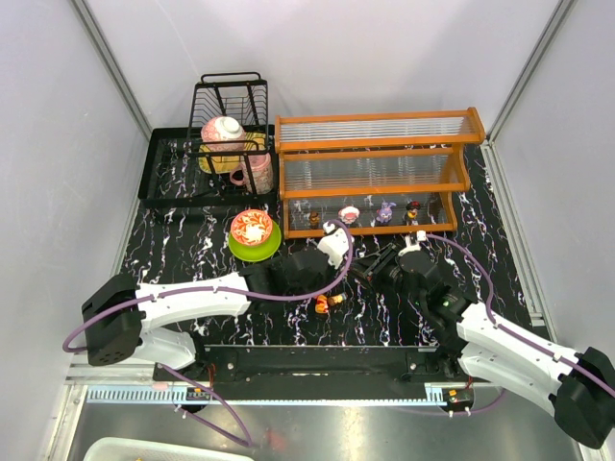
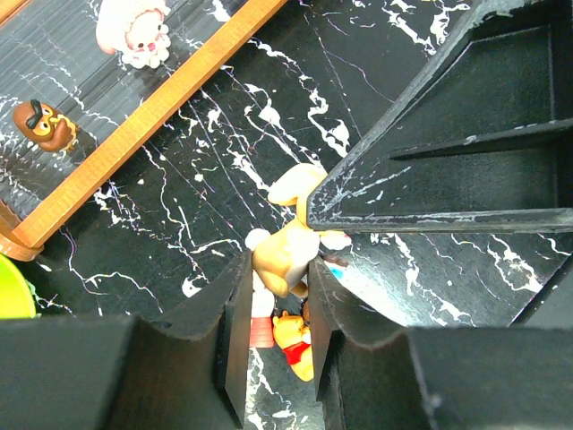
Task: Place and organize the plastic toys onto the shelf
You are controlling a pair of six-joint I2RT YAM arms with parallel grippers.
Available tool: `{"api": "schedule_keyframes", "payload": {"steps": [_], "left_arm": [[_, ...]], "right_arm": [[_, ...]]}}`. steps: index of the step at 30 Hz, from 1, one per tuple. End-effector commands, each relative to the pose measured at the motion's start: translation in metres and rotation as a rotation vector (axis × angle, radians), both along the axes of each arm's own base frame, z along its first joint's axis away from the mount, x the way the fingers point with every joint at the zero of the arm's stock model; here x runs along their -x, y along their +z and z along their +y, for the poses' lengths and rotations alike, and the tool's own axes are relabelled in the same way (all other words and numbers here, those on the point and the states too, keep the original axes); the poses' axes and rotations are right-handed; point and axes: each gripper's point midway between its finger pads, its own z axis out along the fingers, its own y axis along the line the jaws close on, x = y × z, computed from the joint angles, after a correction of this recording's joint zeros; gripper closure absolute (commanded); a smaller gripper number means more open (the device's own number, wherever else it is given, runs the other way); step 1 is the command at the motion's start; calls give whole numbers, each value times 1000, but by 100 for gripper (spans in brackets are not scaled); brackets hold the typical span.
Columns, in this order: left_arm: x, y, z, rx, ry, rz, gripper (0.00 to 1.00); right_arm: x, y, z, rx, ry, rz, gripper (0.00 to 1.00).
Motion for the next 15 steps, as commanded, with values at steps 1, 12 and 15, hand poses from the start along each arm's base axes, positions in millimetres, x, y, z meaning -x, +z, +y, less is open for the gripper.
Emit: {"api": "schedule_keyframes", "payload": {"steps": [1,12,15], "left_arm": [[-7,28,-14,59,3,-53,100],[-8,29,-16,59,8,-54,67],[-8,28,-15,58,9,-52,47]], "right_arm": [[-3,11,2,-33,-3,-32,69],[-6,10,1,-23,-11,-37,100],[-6,13,0,-4,-8,-59,100]]}}
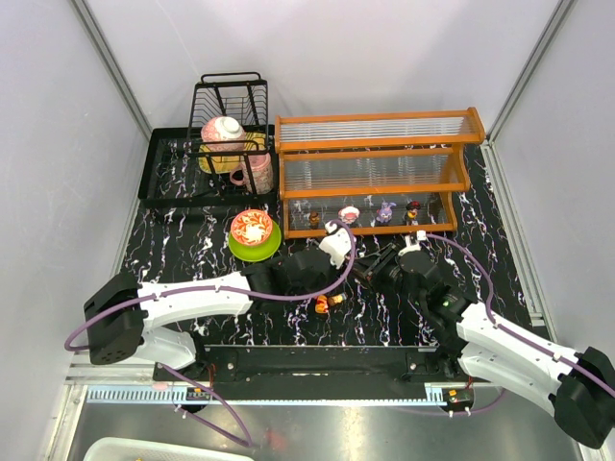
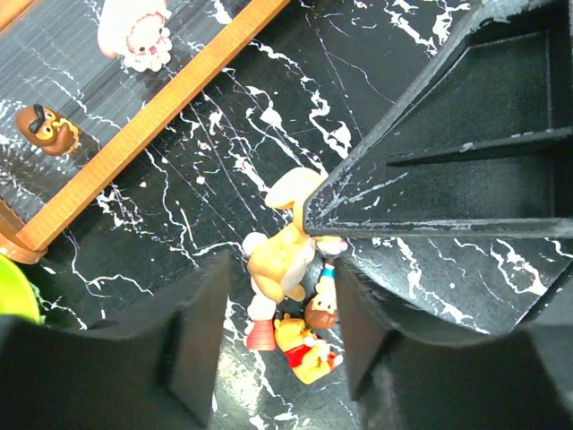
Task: Place and organize the plastic toys onto the shelf
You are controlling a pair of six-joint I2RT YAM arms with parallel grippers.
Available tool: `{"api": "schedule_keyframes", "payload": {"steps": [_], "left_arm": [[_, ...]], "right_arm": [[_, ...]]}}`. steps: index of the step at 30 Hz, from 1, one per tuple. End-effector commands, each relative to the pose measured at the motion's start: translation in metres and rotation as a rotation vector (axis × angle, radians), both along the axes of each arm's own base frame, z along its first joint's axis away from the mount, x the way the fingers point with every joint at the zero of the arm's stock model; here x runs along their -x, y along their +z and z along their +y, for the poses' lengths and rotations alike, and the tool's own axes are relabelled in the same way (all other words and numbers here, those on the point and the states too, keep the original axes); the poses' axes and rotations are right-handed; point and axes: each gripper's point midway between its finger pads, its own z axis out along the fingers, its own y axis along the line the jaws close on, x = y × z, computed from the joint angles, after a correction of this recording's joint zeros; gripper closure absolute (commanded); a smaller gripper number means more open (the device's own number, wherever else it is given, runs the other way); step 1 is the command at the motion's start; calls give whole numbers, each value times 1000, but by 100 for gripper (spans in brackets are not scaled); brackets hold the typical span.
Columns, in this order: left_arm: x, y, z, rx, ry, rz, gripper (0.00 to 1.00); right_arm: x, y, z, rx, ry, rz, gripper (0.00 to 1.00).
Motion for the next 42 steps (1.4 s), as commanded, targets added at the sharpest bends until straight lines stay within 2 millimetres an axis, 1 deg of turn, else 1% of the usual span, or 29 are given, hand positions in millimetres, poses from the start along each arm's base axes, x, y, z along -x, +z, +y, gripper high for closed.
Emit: {"api": "schedule_keyframes", "payload": {"steps": [1,2,3,9,12,13,15,16,17,18,19,20,21,22,23,24,25,26,27,28,30,31,33,34,35,38,39,41,42], "left_arm": [[-6,26,-13,69,9,-40,40],[-6,26,-13,71,10,-40,29],[-5,25,-13,71,9,-38,22],[-3,32,-8,79,16,-37,11],[1,49,3,113,25,-44,6],[2,51,8,113,28,-45,5],[5,62,20,130,35,-65,3],[5,61,28,112,49,-68,3],[2,63,38,99,84,-84,2],[3,70,47,109,98,-98,1],[4,68,56,87,109,-98,1],[3,70,64,88,130,-106,1],[5,77,72,110,138,-113,1],[6,78,78,114,144,-111,1],[6,80,83,132,157,-109,1],[9,83,89,154,161,-114,1],[10,84,92,164,164,-115,1],[10,87,96,177,170,-117,1],[10,86,99,174,177,-116,1],[11,82,103,157,184,-108,1],[12,84,110,163,206,-101,1],[13,82,112,165,211,-94,1],[16,82,117,185,215,-94,1],[16,83,118,198,218,-95,1],[17,86,121,214,222,-97,1],[18,86,124,223,221,-94,1],[19,86,124,221,217,-94,1],[19,88,123,218,206,-97,1],[20,88,123,211,201,-95,1]], "right_arm": [[-5,12,-1,1,-7,-55,100],[-5,13,-1,6,-4,-61,100],[-5,12,-2,13,-6,-59,100],[-4,7,-7,52,-12,-62,100],[-8,6,-11,132,-3,-106,100],[-8,-2,-14,206,13,-110,100],[-15,1,-18,296,15,-128,100],[-17,0,-20,365,39,-167,100],[-22,11,-22,404,42,-192,100],[-28,11,-26,457,30,-204,100],[-31,16,-29,522,54,-248,100],[-35,29,-29,548,55,-277,100],[-41,34,-34,586,32,-297,100],[-44,38,-38,625,25,-324,100],[-50,51,-41,640,3,-355,100],[-54,54,-45,672,-7,-372,100],[-59,56,-50,733,14,-409,100],[-63,66,-49,759,23,-429,100],[-69,59,-50,808,42,-414,100],[-77,67,-54,855,56,-442,100],[-85,61,-56,926,97,-432,100],[-93,69,-60,966,107,-462,100],[-101,72,-65,996,125,-477,100],[-107,81,-68,1008,122,-497,100],[-115,84,-80,1014,96,-489,100],[-124,93,-89,1024,99,-514,100],[-129,94,-97,1048,88,-513,100],[-134,99,-104,1068,74,-520,100],[-139,99,-115,1096,55,-514,100]]}}
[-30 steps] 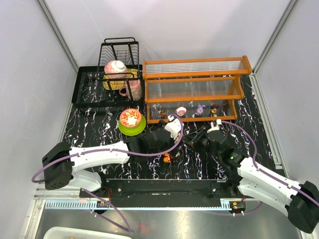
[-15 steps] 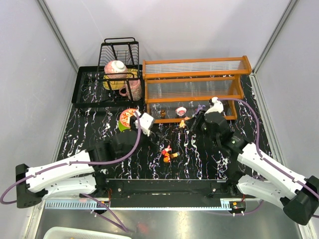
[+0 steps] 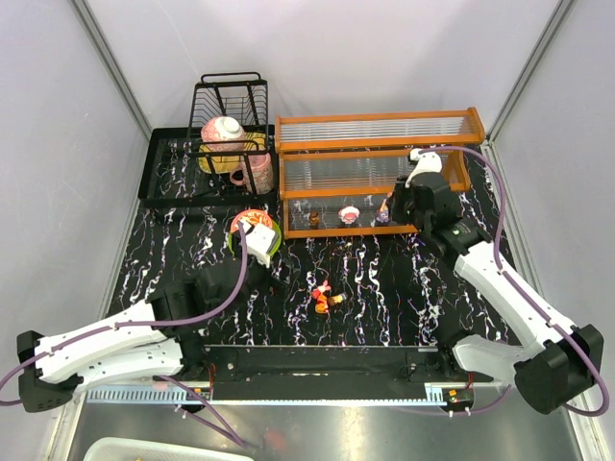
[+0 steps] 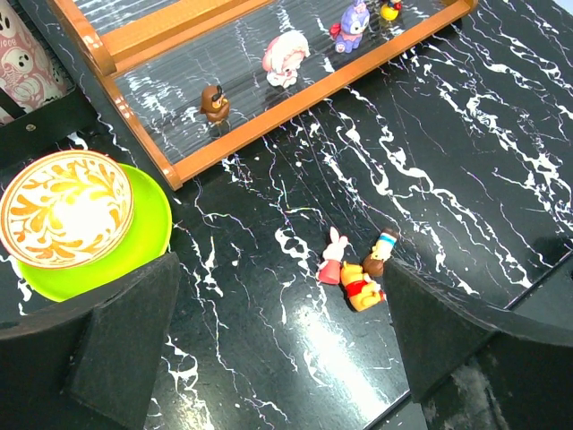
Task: Place and organize the plastic toys onto the shelf
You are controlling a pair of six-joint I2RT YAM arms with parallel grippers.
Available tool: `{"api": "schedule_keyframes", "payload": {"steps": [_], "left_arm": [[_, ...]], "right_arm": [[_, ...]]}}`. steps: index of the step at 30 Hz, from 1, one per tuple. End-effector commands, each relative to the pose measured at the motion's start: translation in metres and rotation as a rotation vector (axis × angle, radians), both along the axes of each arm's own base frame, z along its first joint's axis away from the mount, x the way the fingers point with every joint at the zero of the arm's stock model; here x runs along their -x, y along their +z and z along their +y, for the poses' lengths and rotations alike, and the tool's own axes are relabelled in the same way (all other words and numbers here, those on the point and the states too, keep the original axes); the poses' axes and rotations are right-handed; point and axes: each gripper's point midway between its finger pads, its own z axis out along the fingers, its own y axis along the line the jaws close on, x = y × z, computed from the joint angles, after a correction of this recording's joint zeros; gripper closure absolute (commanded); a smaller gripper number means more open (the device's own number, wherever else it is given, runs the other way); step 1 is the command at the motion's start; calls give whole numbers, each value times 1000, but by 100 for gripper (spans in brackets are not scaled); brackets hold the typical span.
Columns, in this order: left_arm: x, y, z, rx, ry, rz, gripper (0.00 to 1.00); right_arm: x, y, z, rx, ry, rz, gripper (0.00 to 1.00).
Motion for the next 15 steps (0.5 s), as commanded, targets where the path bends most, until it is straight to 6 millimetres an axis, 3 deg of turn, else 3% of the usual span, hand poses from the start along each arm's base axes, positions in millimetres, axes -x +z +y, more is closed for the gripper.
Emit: {"api": "schedule_keyframes", "payload": {"steps": [1,7,15], "left_arm": [[-3,8,1,13,9,-13,1],[-1,12,1,3,-1,-9,1],[-2,18,1,3,-4,-22,1]], "right_arm": [[-20,29,-20,79,8,-93,100],[-45,34,-58,142,-48,-122,100],[-68,40,-85,230,-37,-171,100]]}}
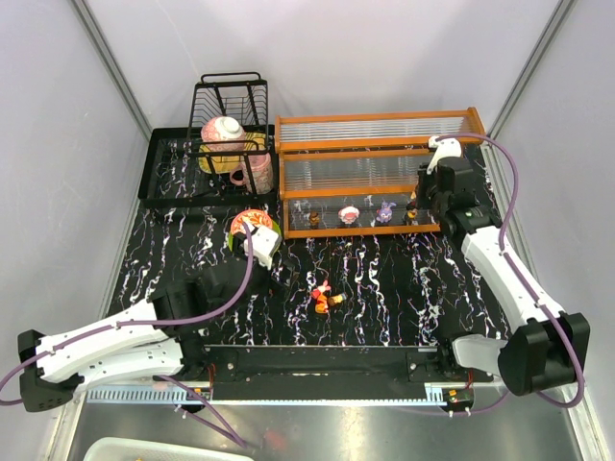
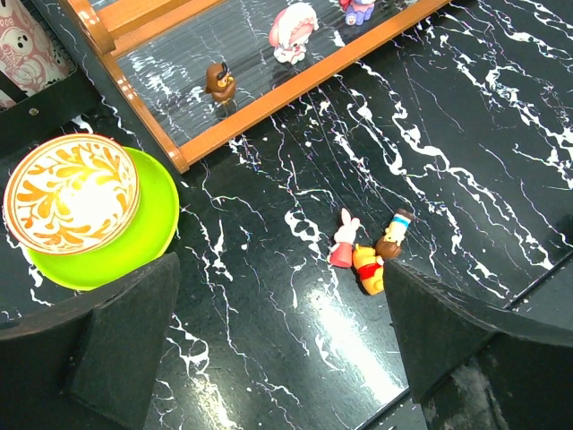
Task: Place and organize the plastic toys onto the shelf
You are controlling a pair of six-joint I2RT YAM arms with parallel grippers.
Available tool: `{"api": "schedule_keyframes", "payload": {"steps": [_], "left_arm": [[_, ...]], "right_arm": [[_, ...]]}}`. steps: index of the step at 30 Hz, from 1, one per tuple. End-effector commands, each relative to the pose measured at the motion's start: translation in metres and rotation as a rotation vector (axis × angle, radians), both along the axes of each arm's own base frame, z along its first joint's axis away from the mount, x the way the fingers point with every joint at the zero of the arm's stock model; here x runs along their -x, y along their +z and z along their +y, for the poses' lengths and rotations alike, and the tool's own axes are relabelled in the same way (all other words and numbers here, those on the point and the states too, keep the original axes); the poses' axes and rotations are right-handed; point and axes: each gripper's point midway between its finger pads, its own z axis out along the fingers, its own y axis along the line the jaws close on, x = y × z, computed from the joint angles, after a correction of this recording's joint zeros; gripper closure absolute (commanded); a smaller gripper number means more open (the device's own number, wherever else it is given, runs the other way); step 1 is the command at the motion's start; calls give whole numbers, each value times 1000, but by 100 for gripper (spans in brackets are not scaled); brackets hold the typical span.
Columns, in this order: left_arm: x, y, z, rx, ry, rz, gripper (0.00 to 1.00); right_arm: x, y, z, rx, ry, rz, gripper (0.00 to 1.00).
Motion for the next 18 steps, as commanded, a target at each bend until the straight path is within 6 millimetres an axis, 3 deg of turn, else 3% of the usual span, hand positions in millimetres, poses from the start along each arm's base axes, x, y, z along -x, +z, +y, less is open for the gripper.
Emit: {"api": "schedule_keyframes", "payload": {"steps": [1,10,18], "left_arm": [[-5,29,-4,54,-2,-43,1],[-8,34,-7,48,-8,-55,1],[-9,30,-6,52,2,-46,1]], "right_arm": [[-26,44,-8,56,51,-149,100],[-44,54,-22,61,67,-203,100],[-62,47,-26,66,70,-189,100]]}}
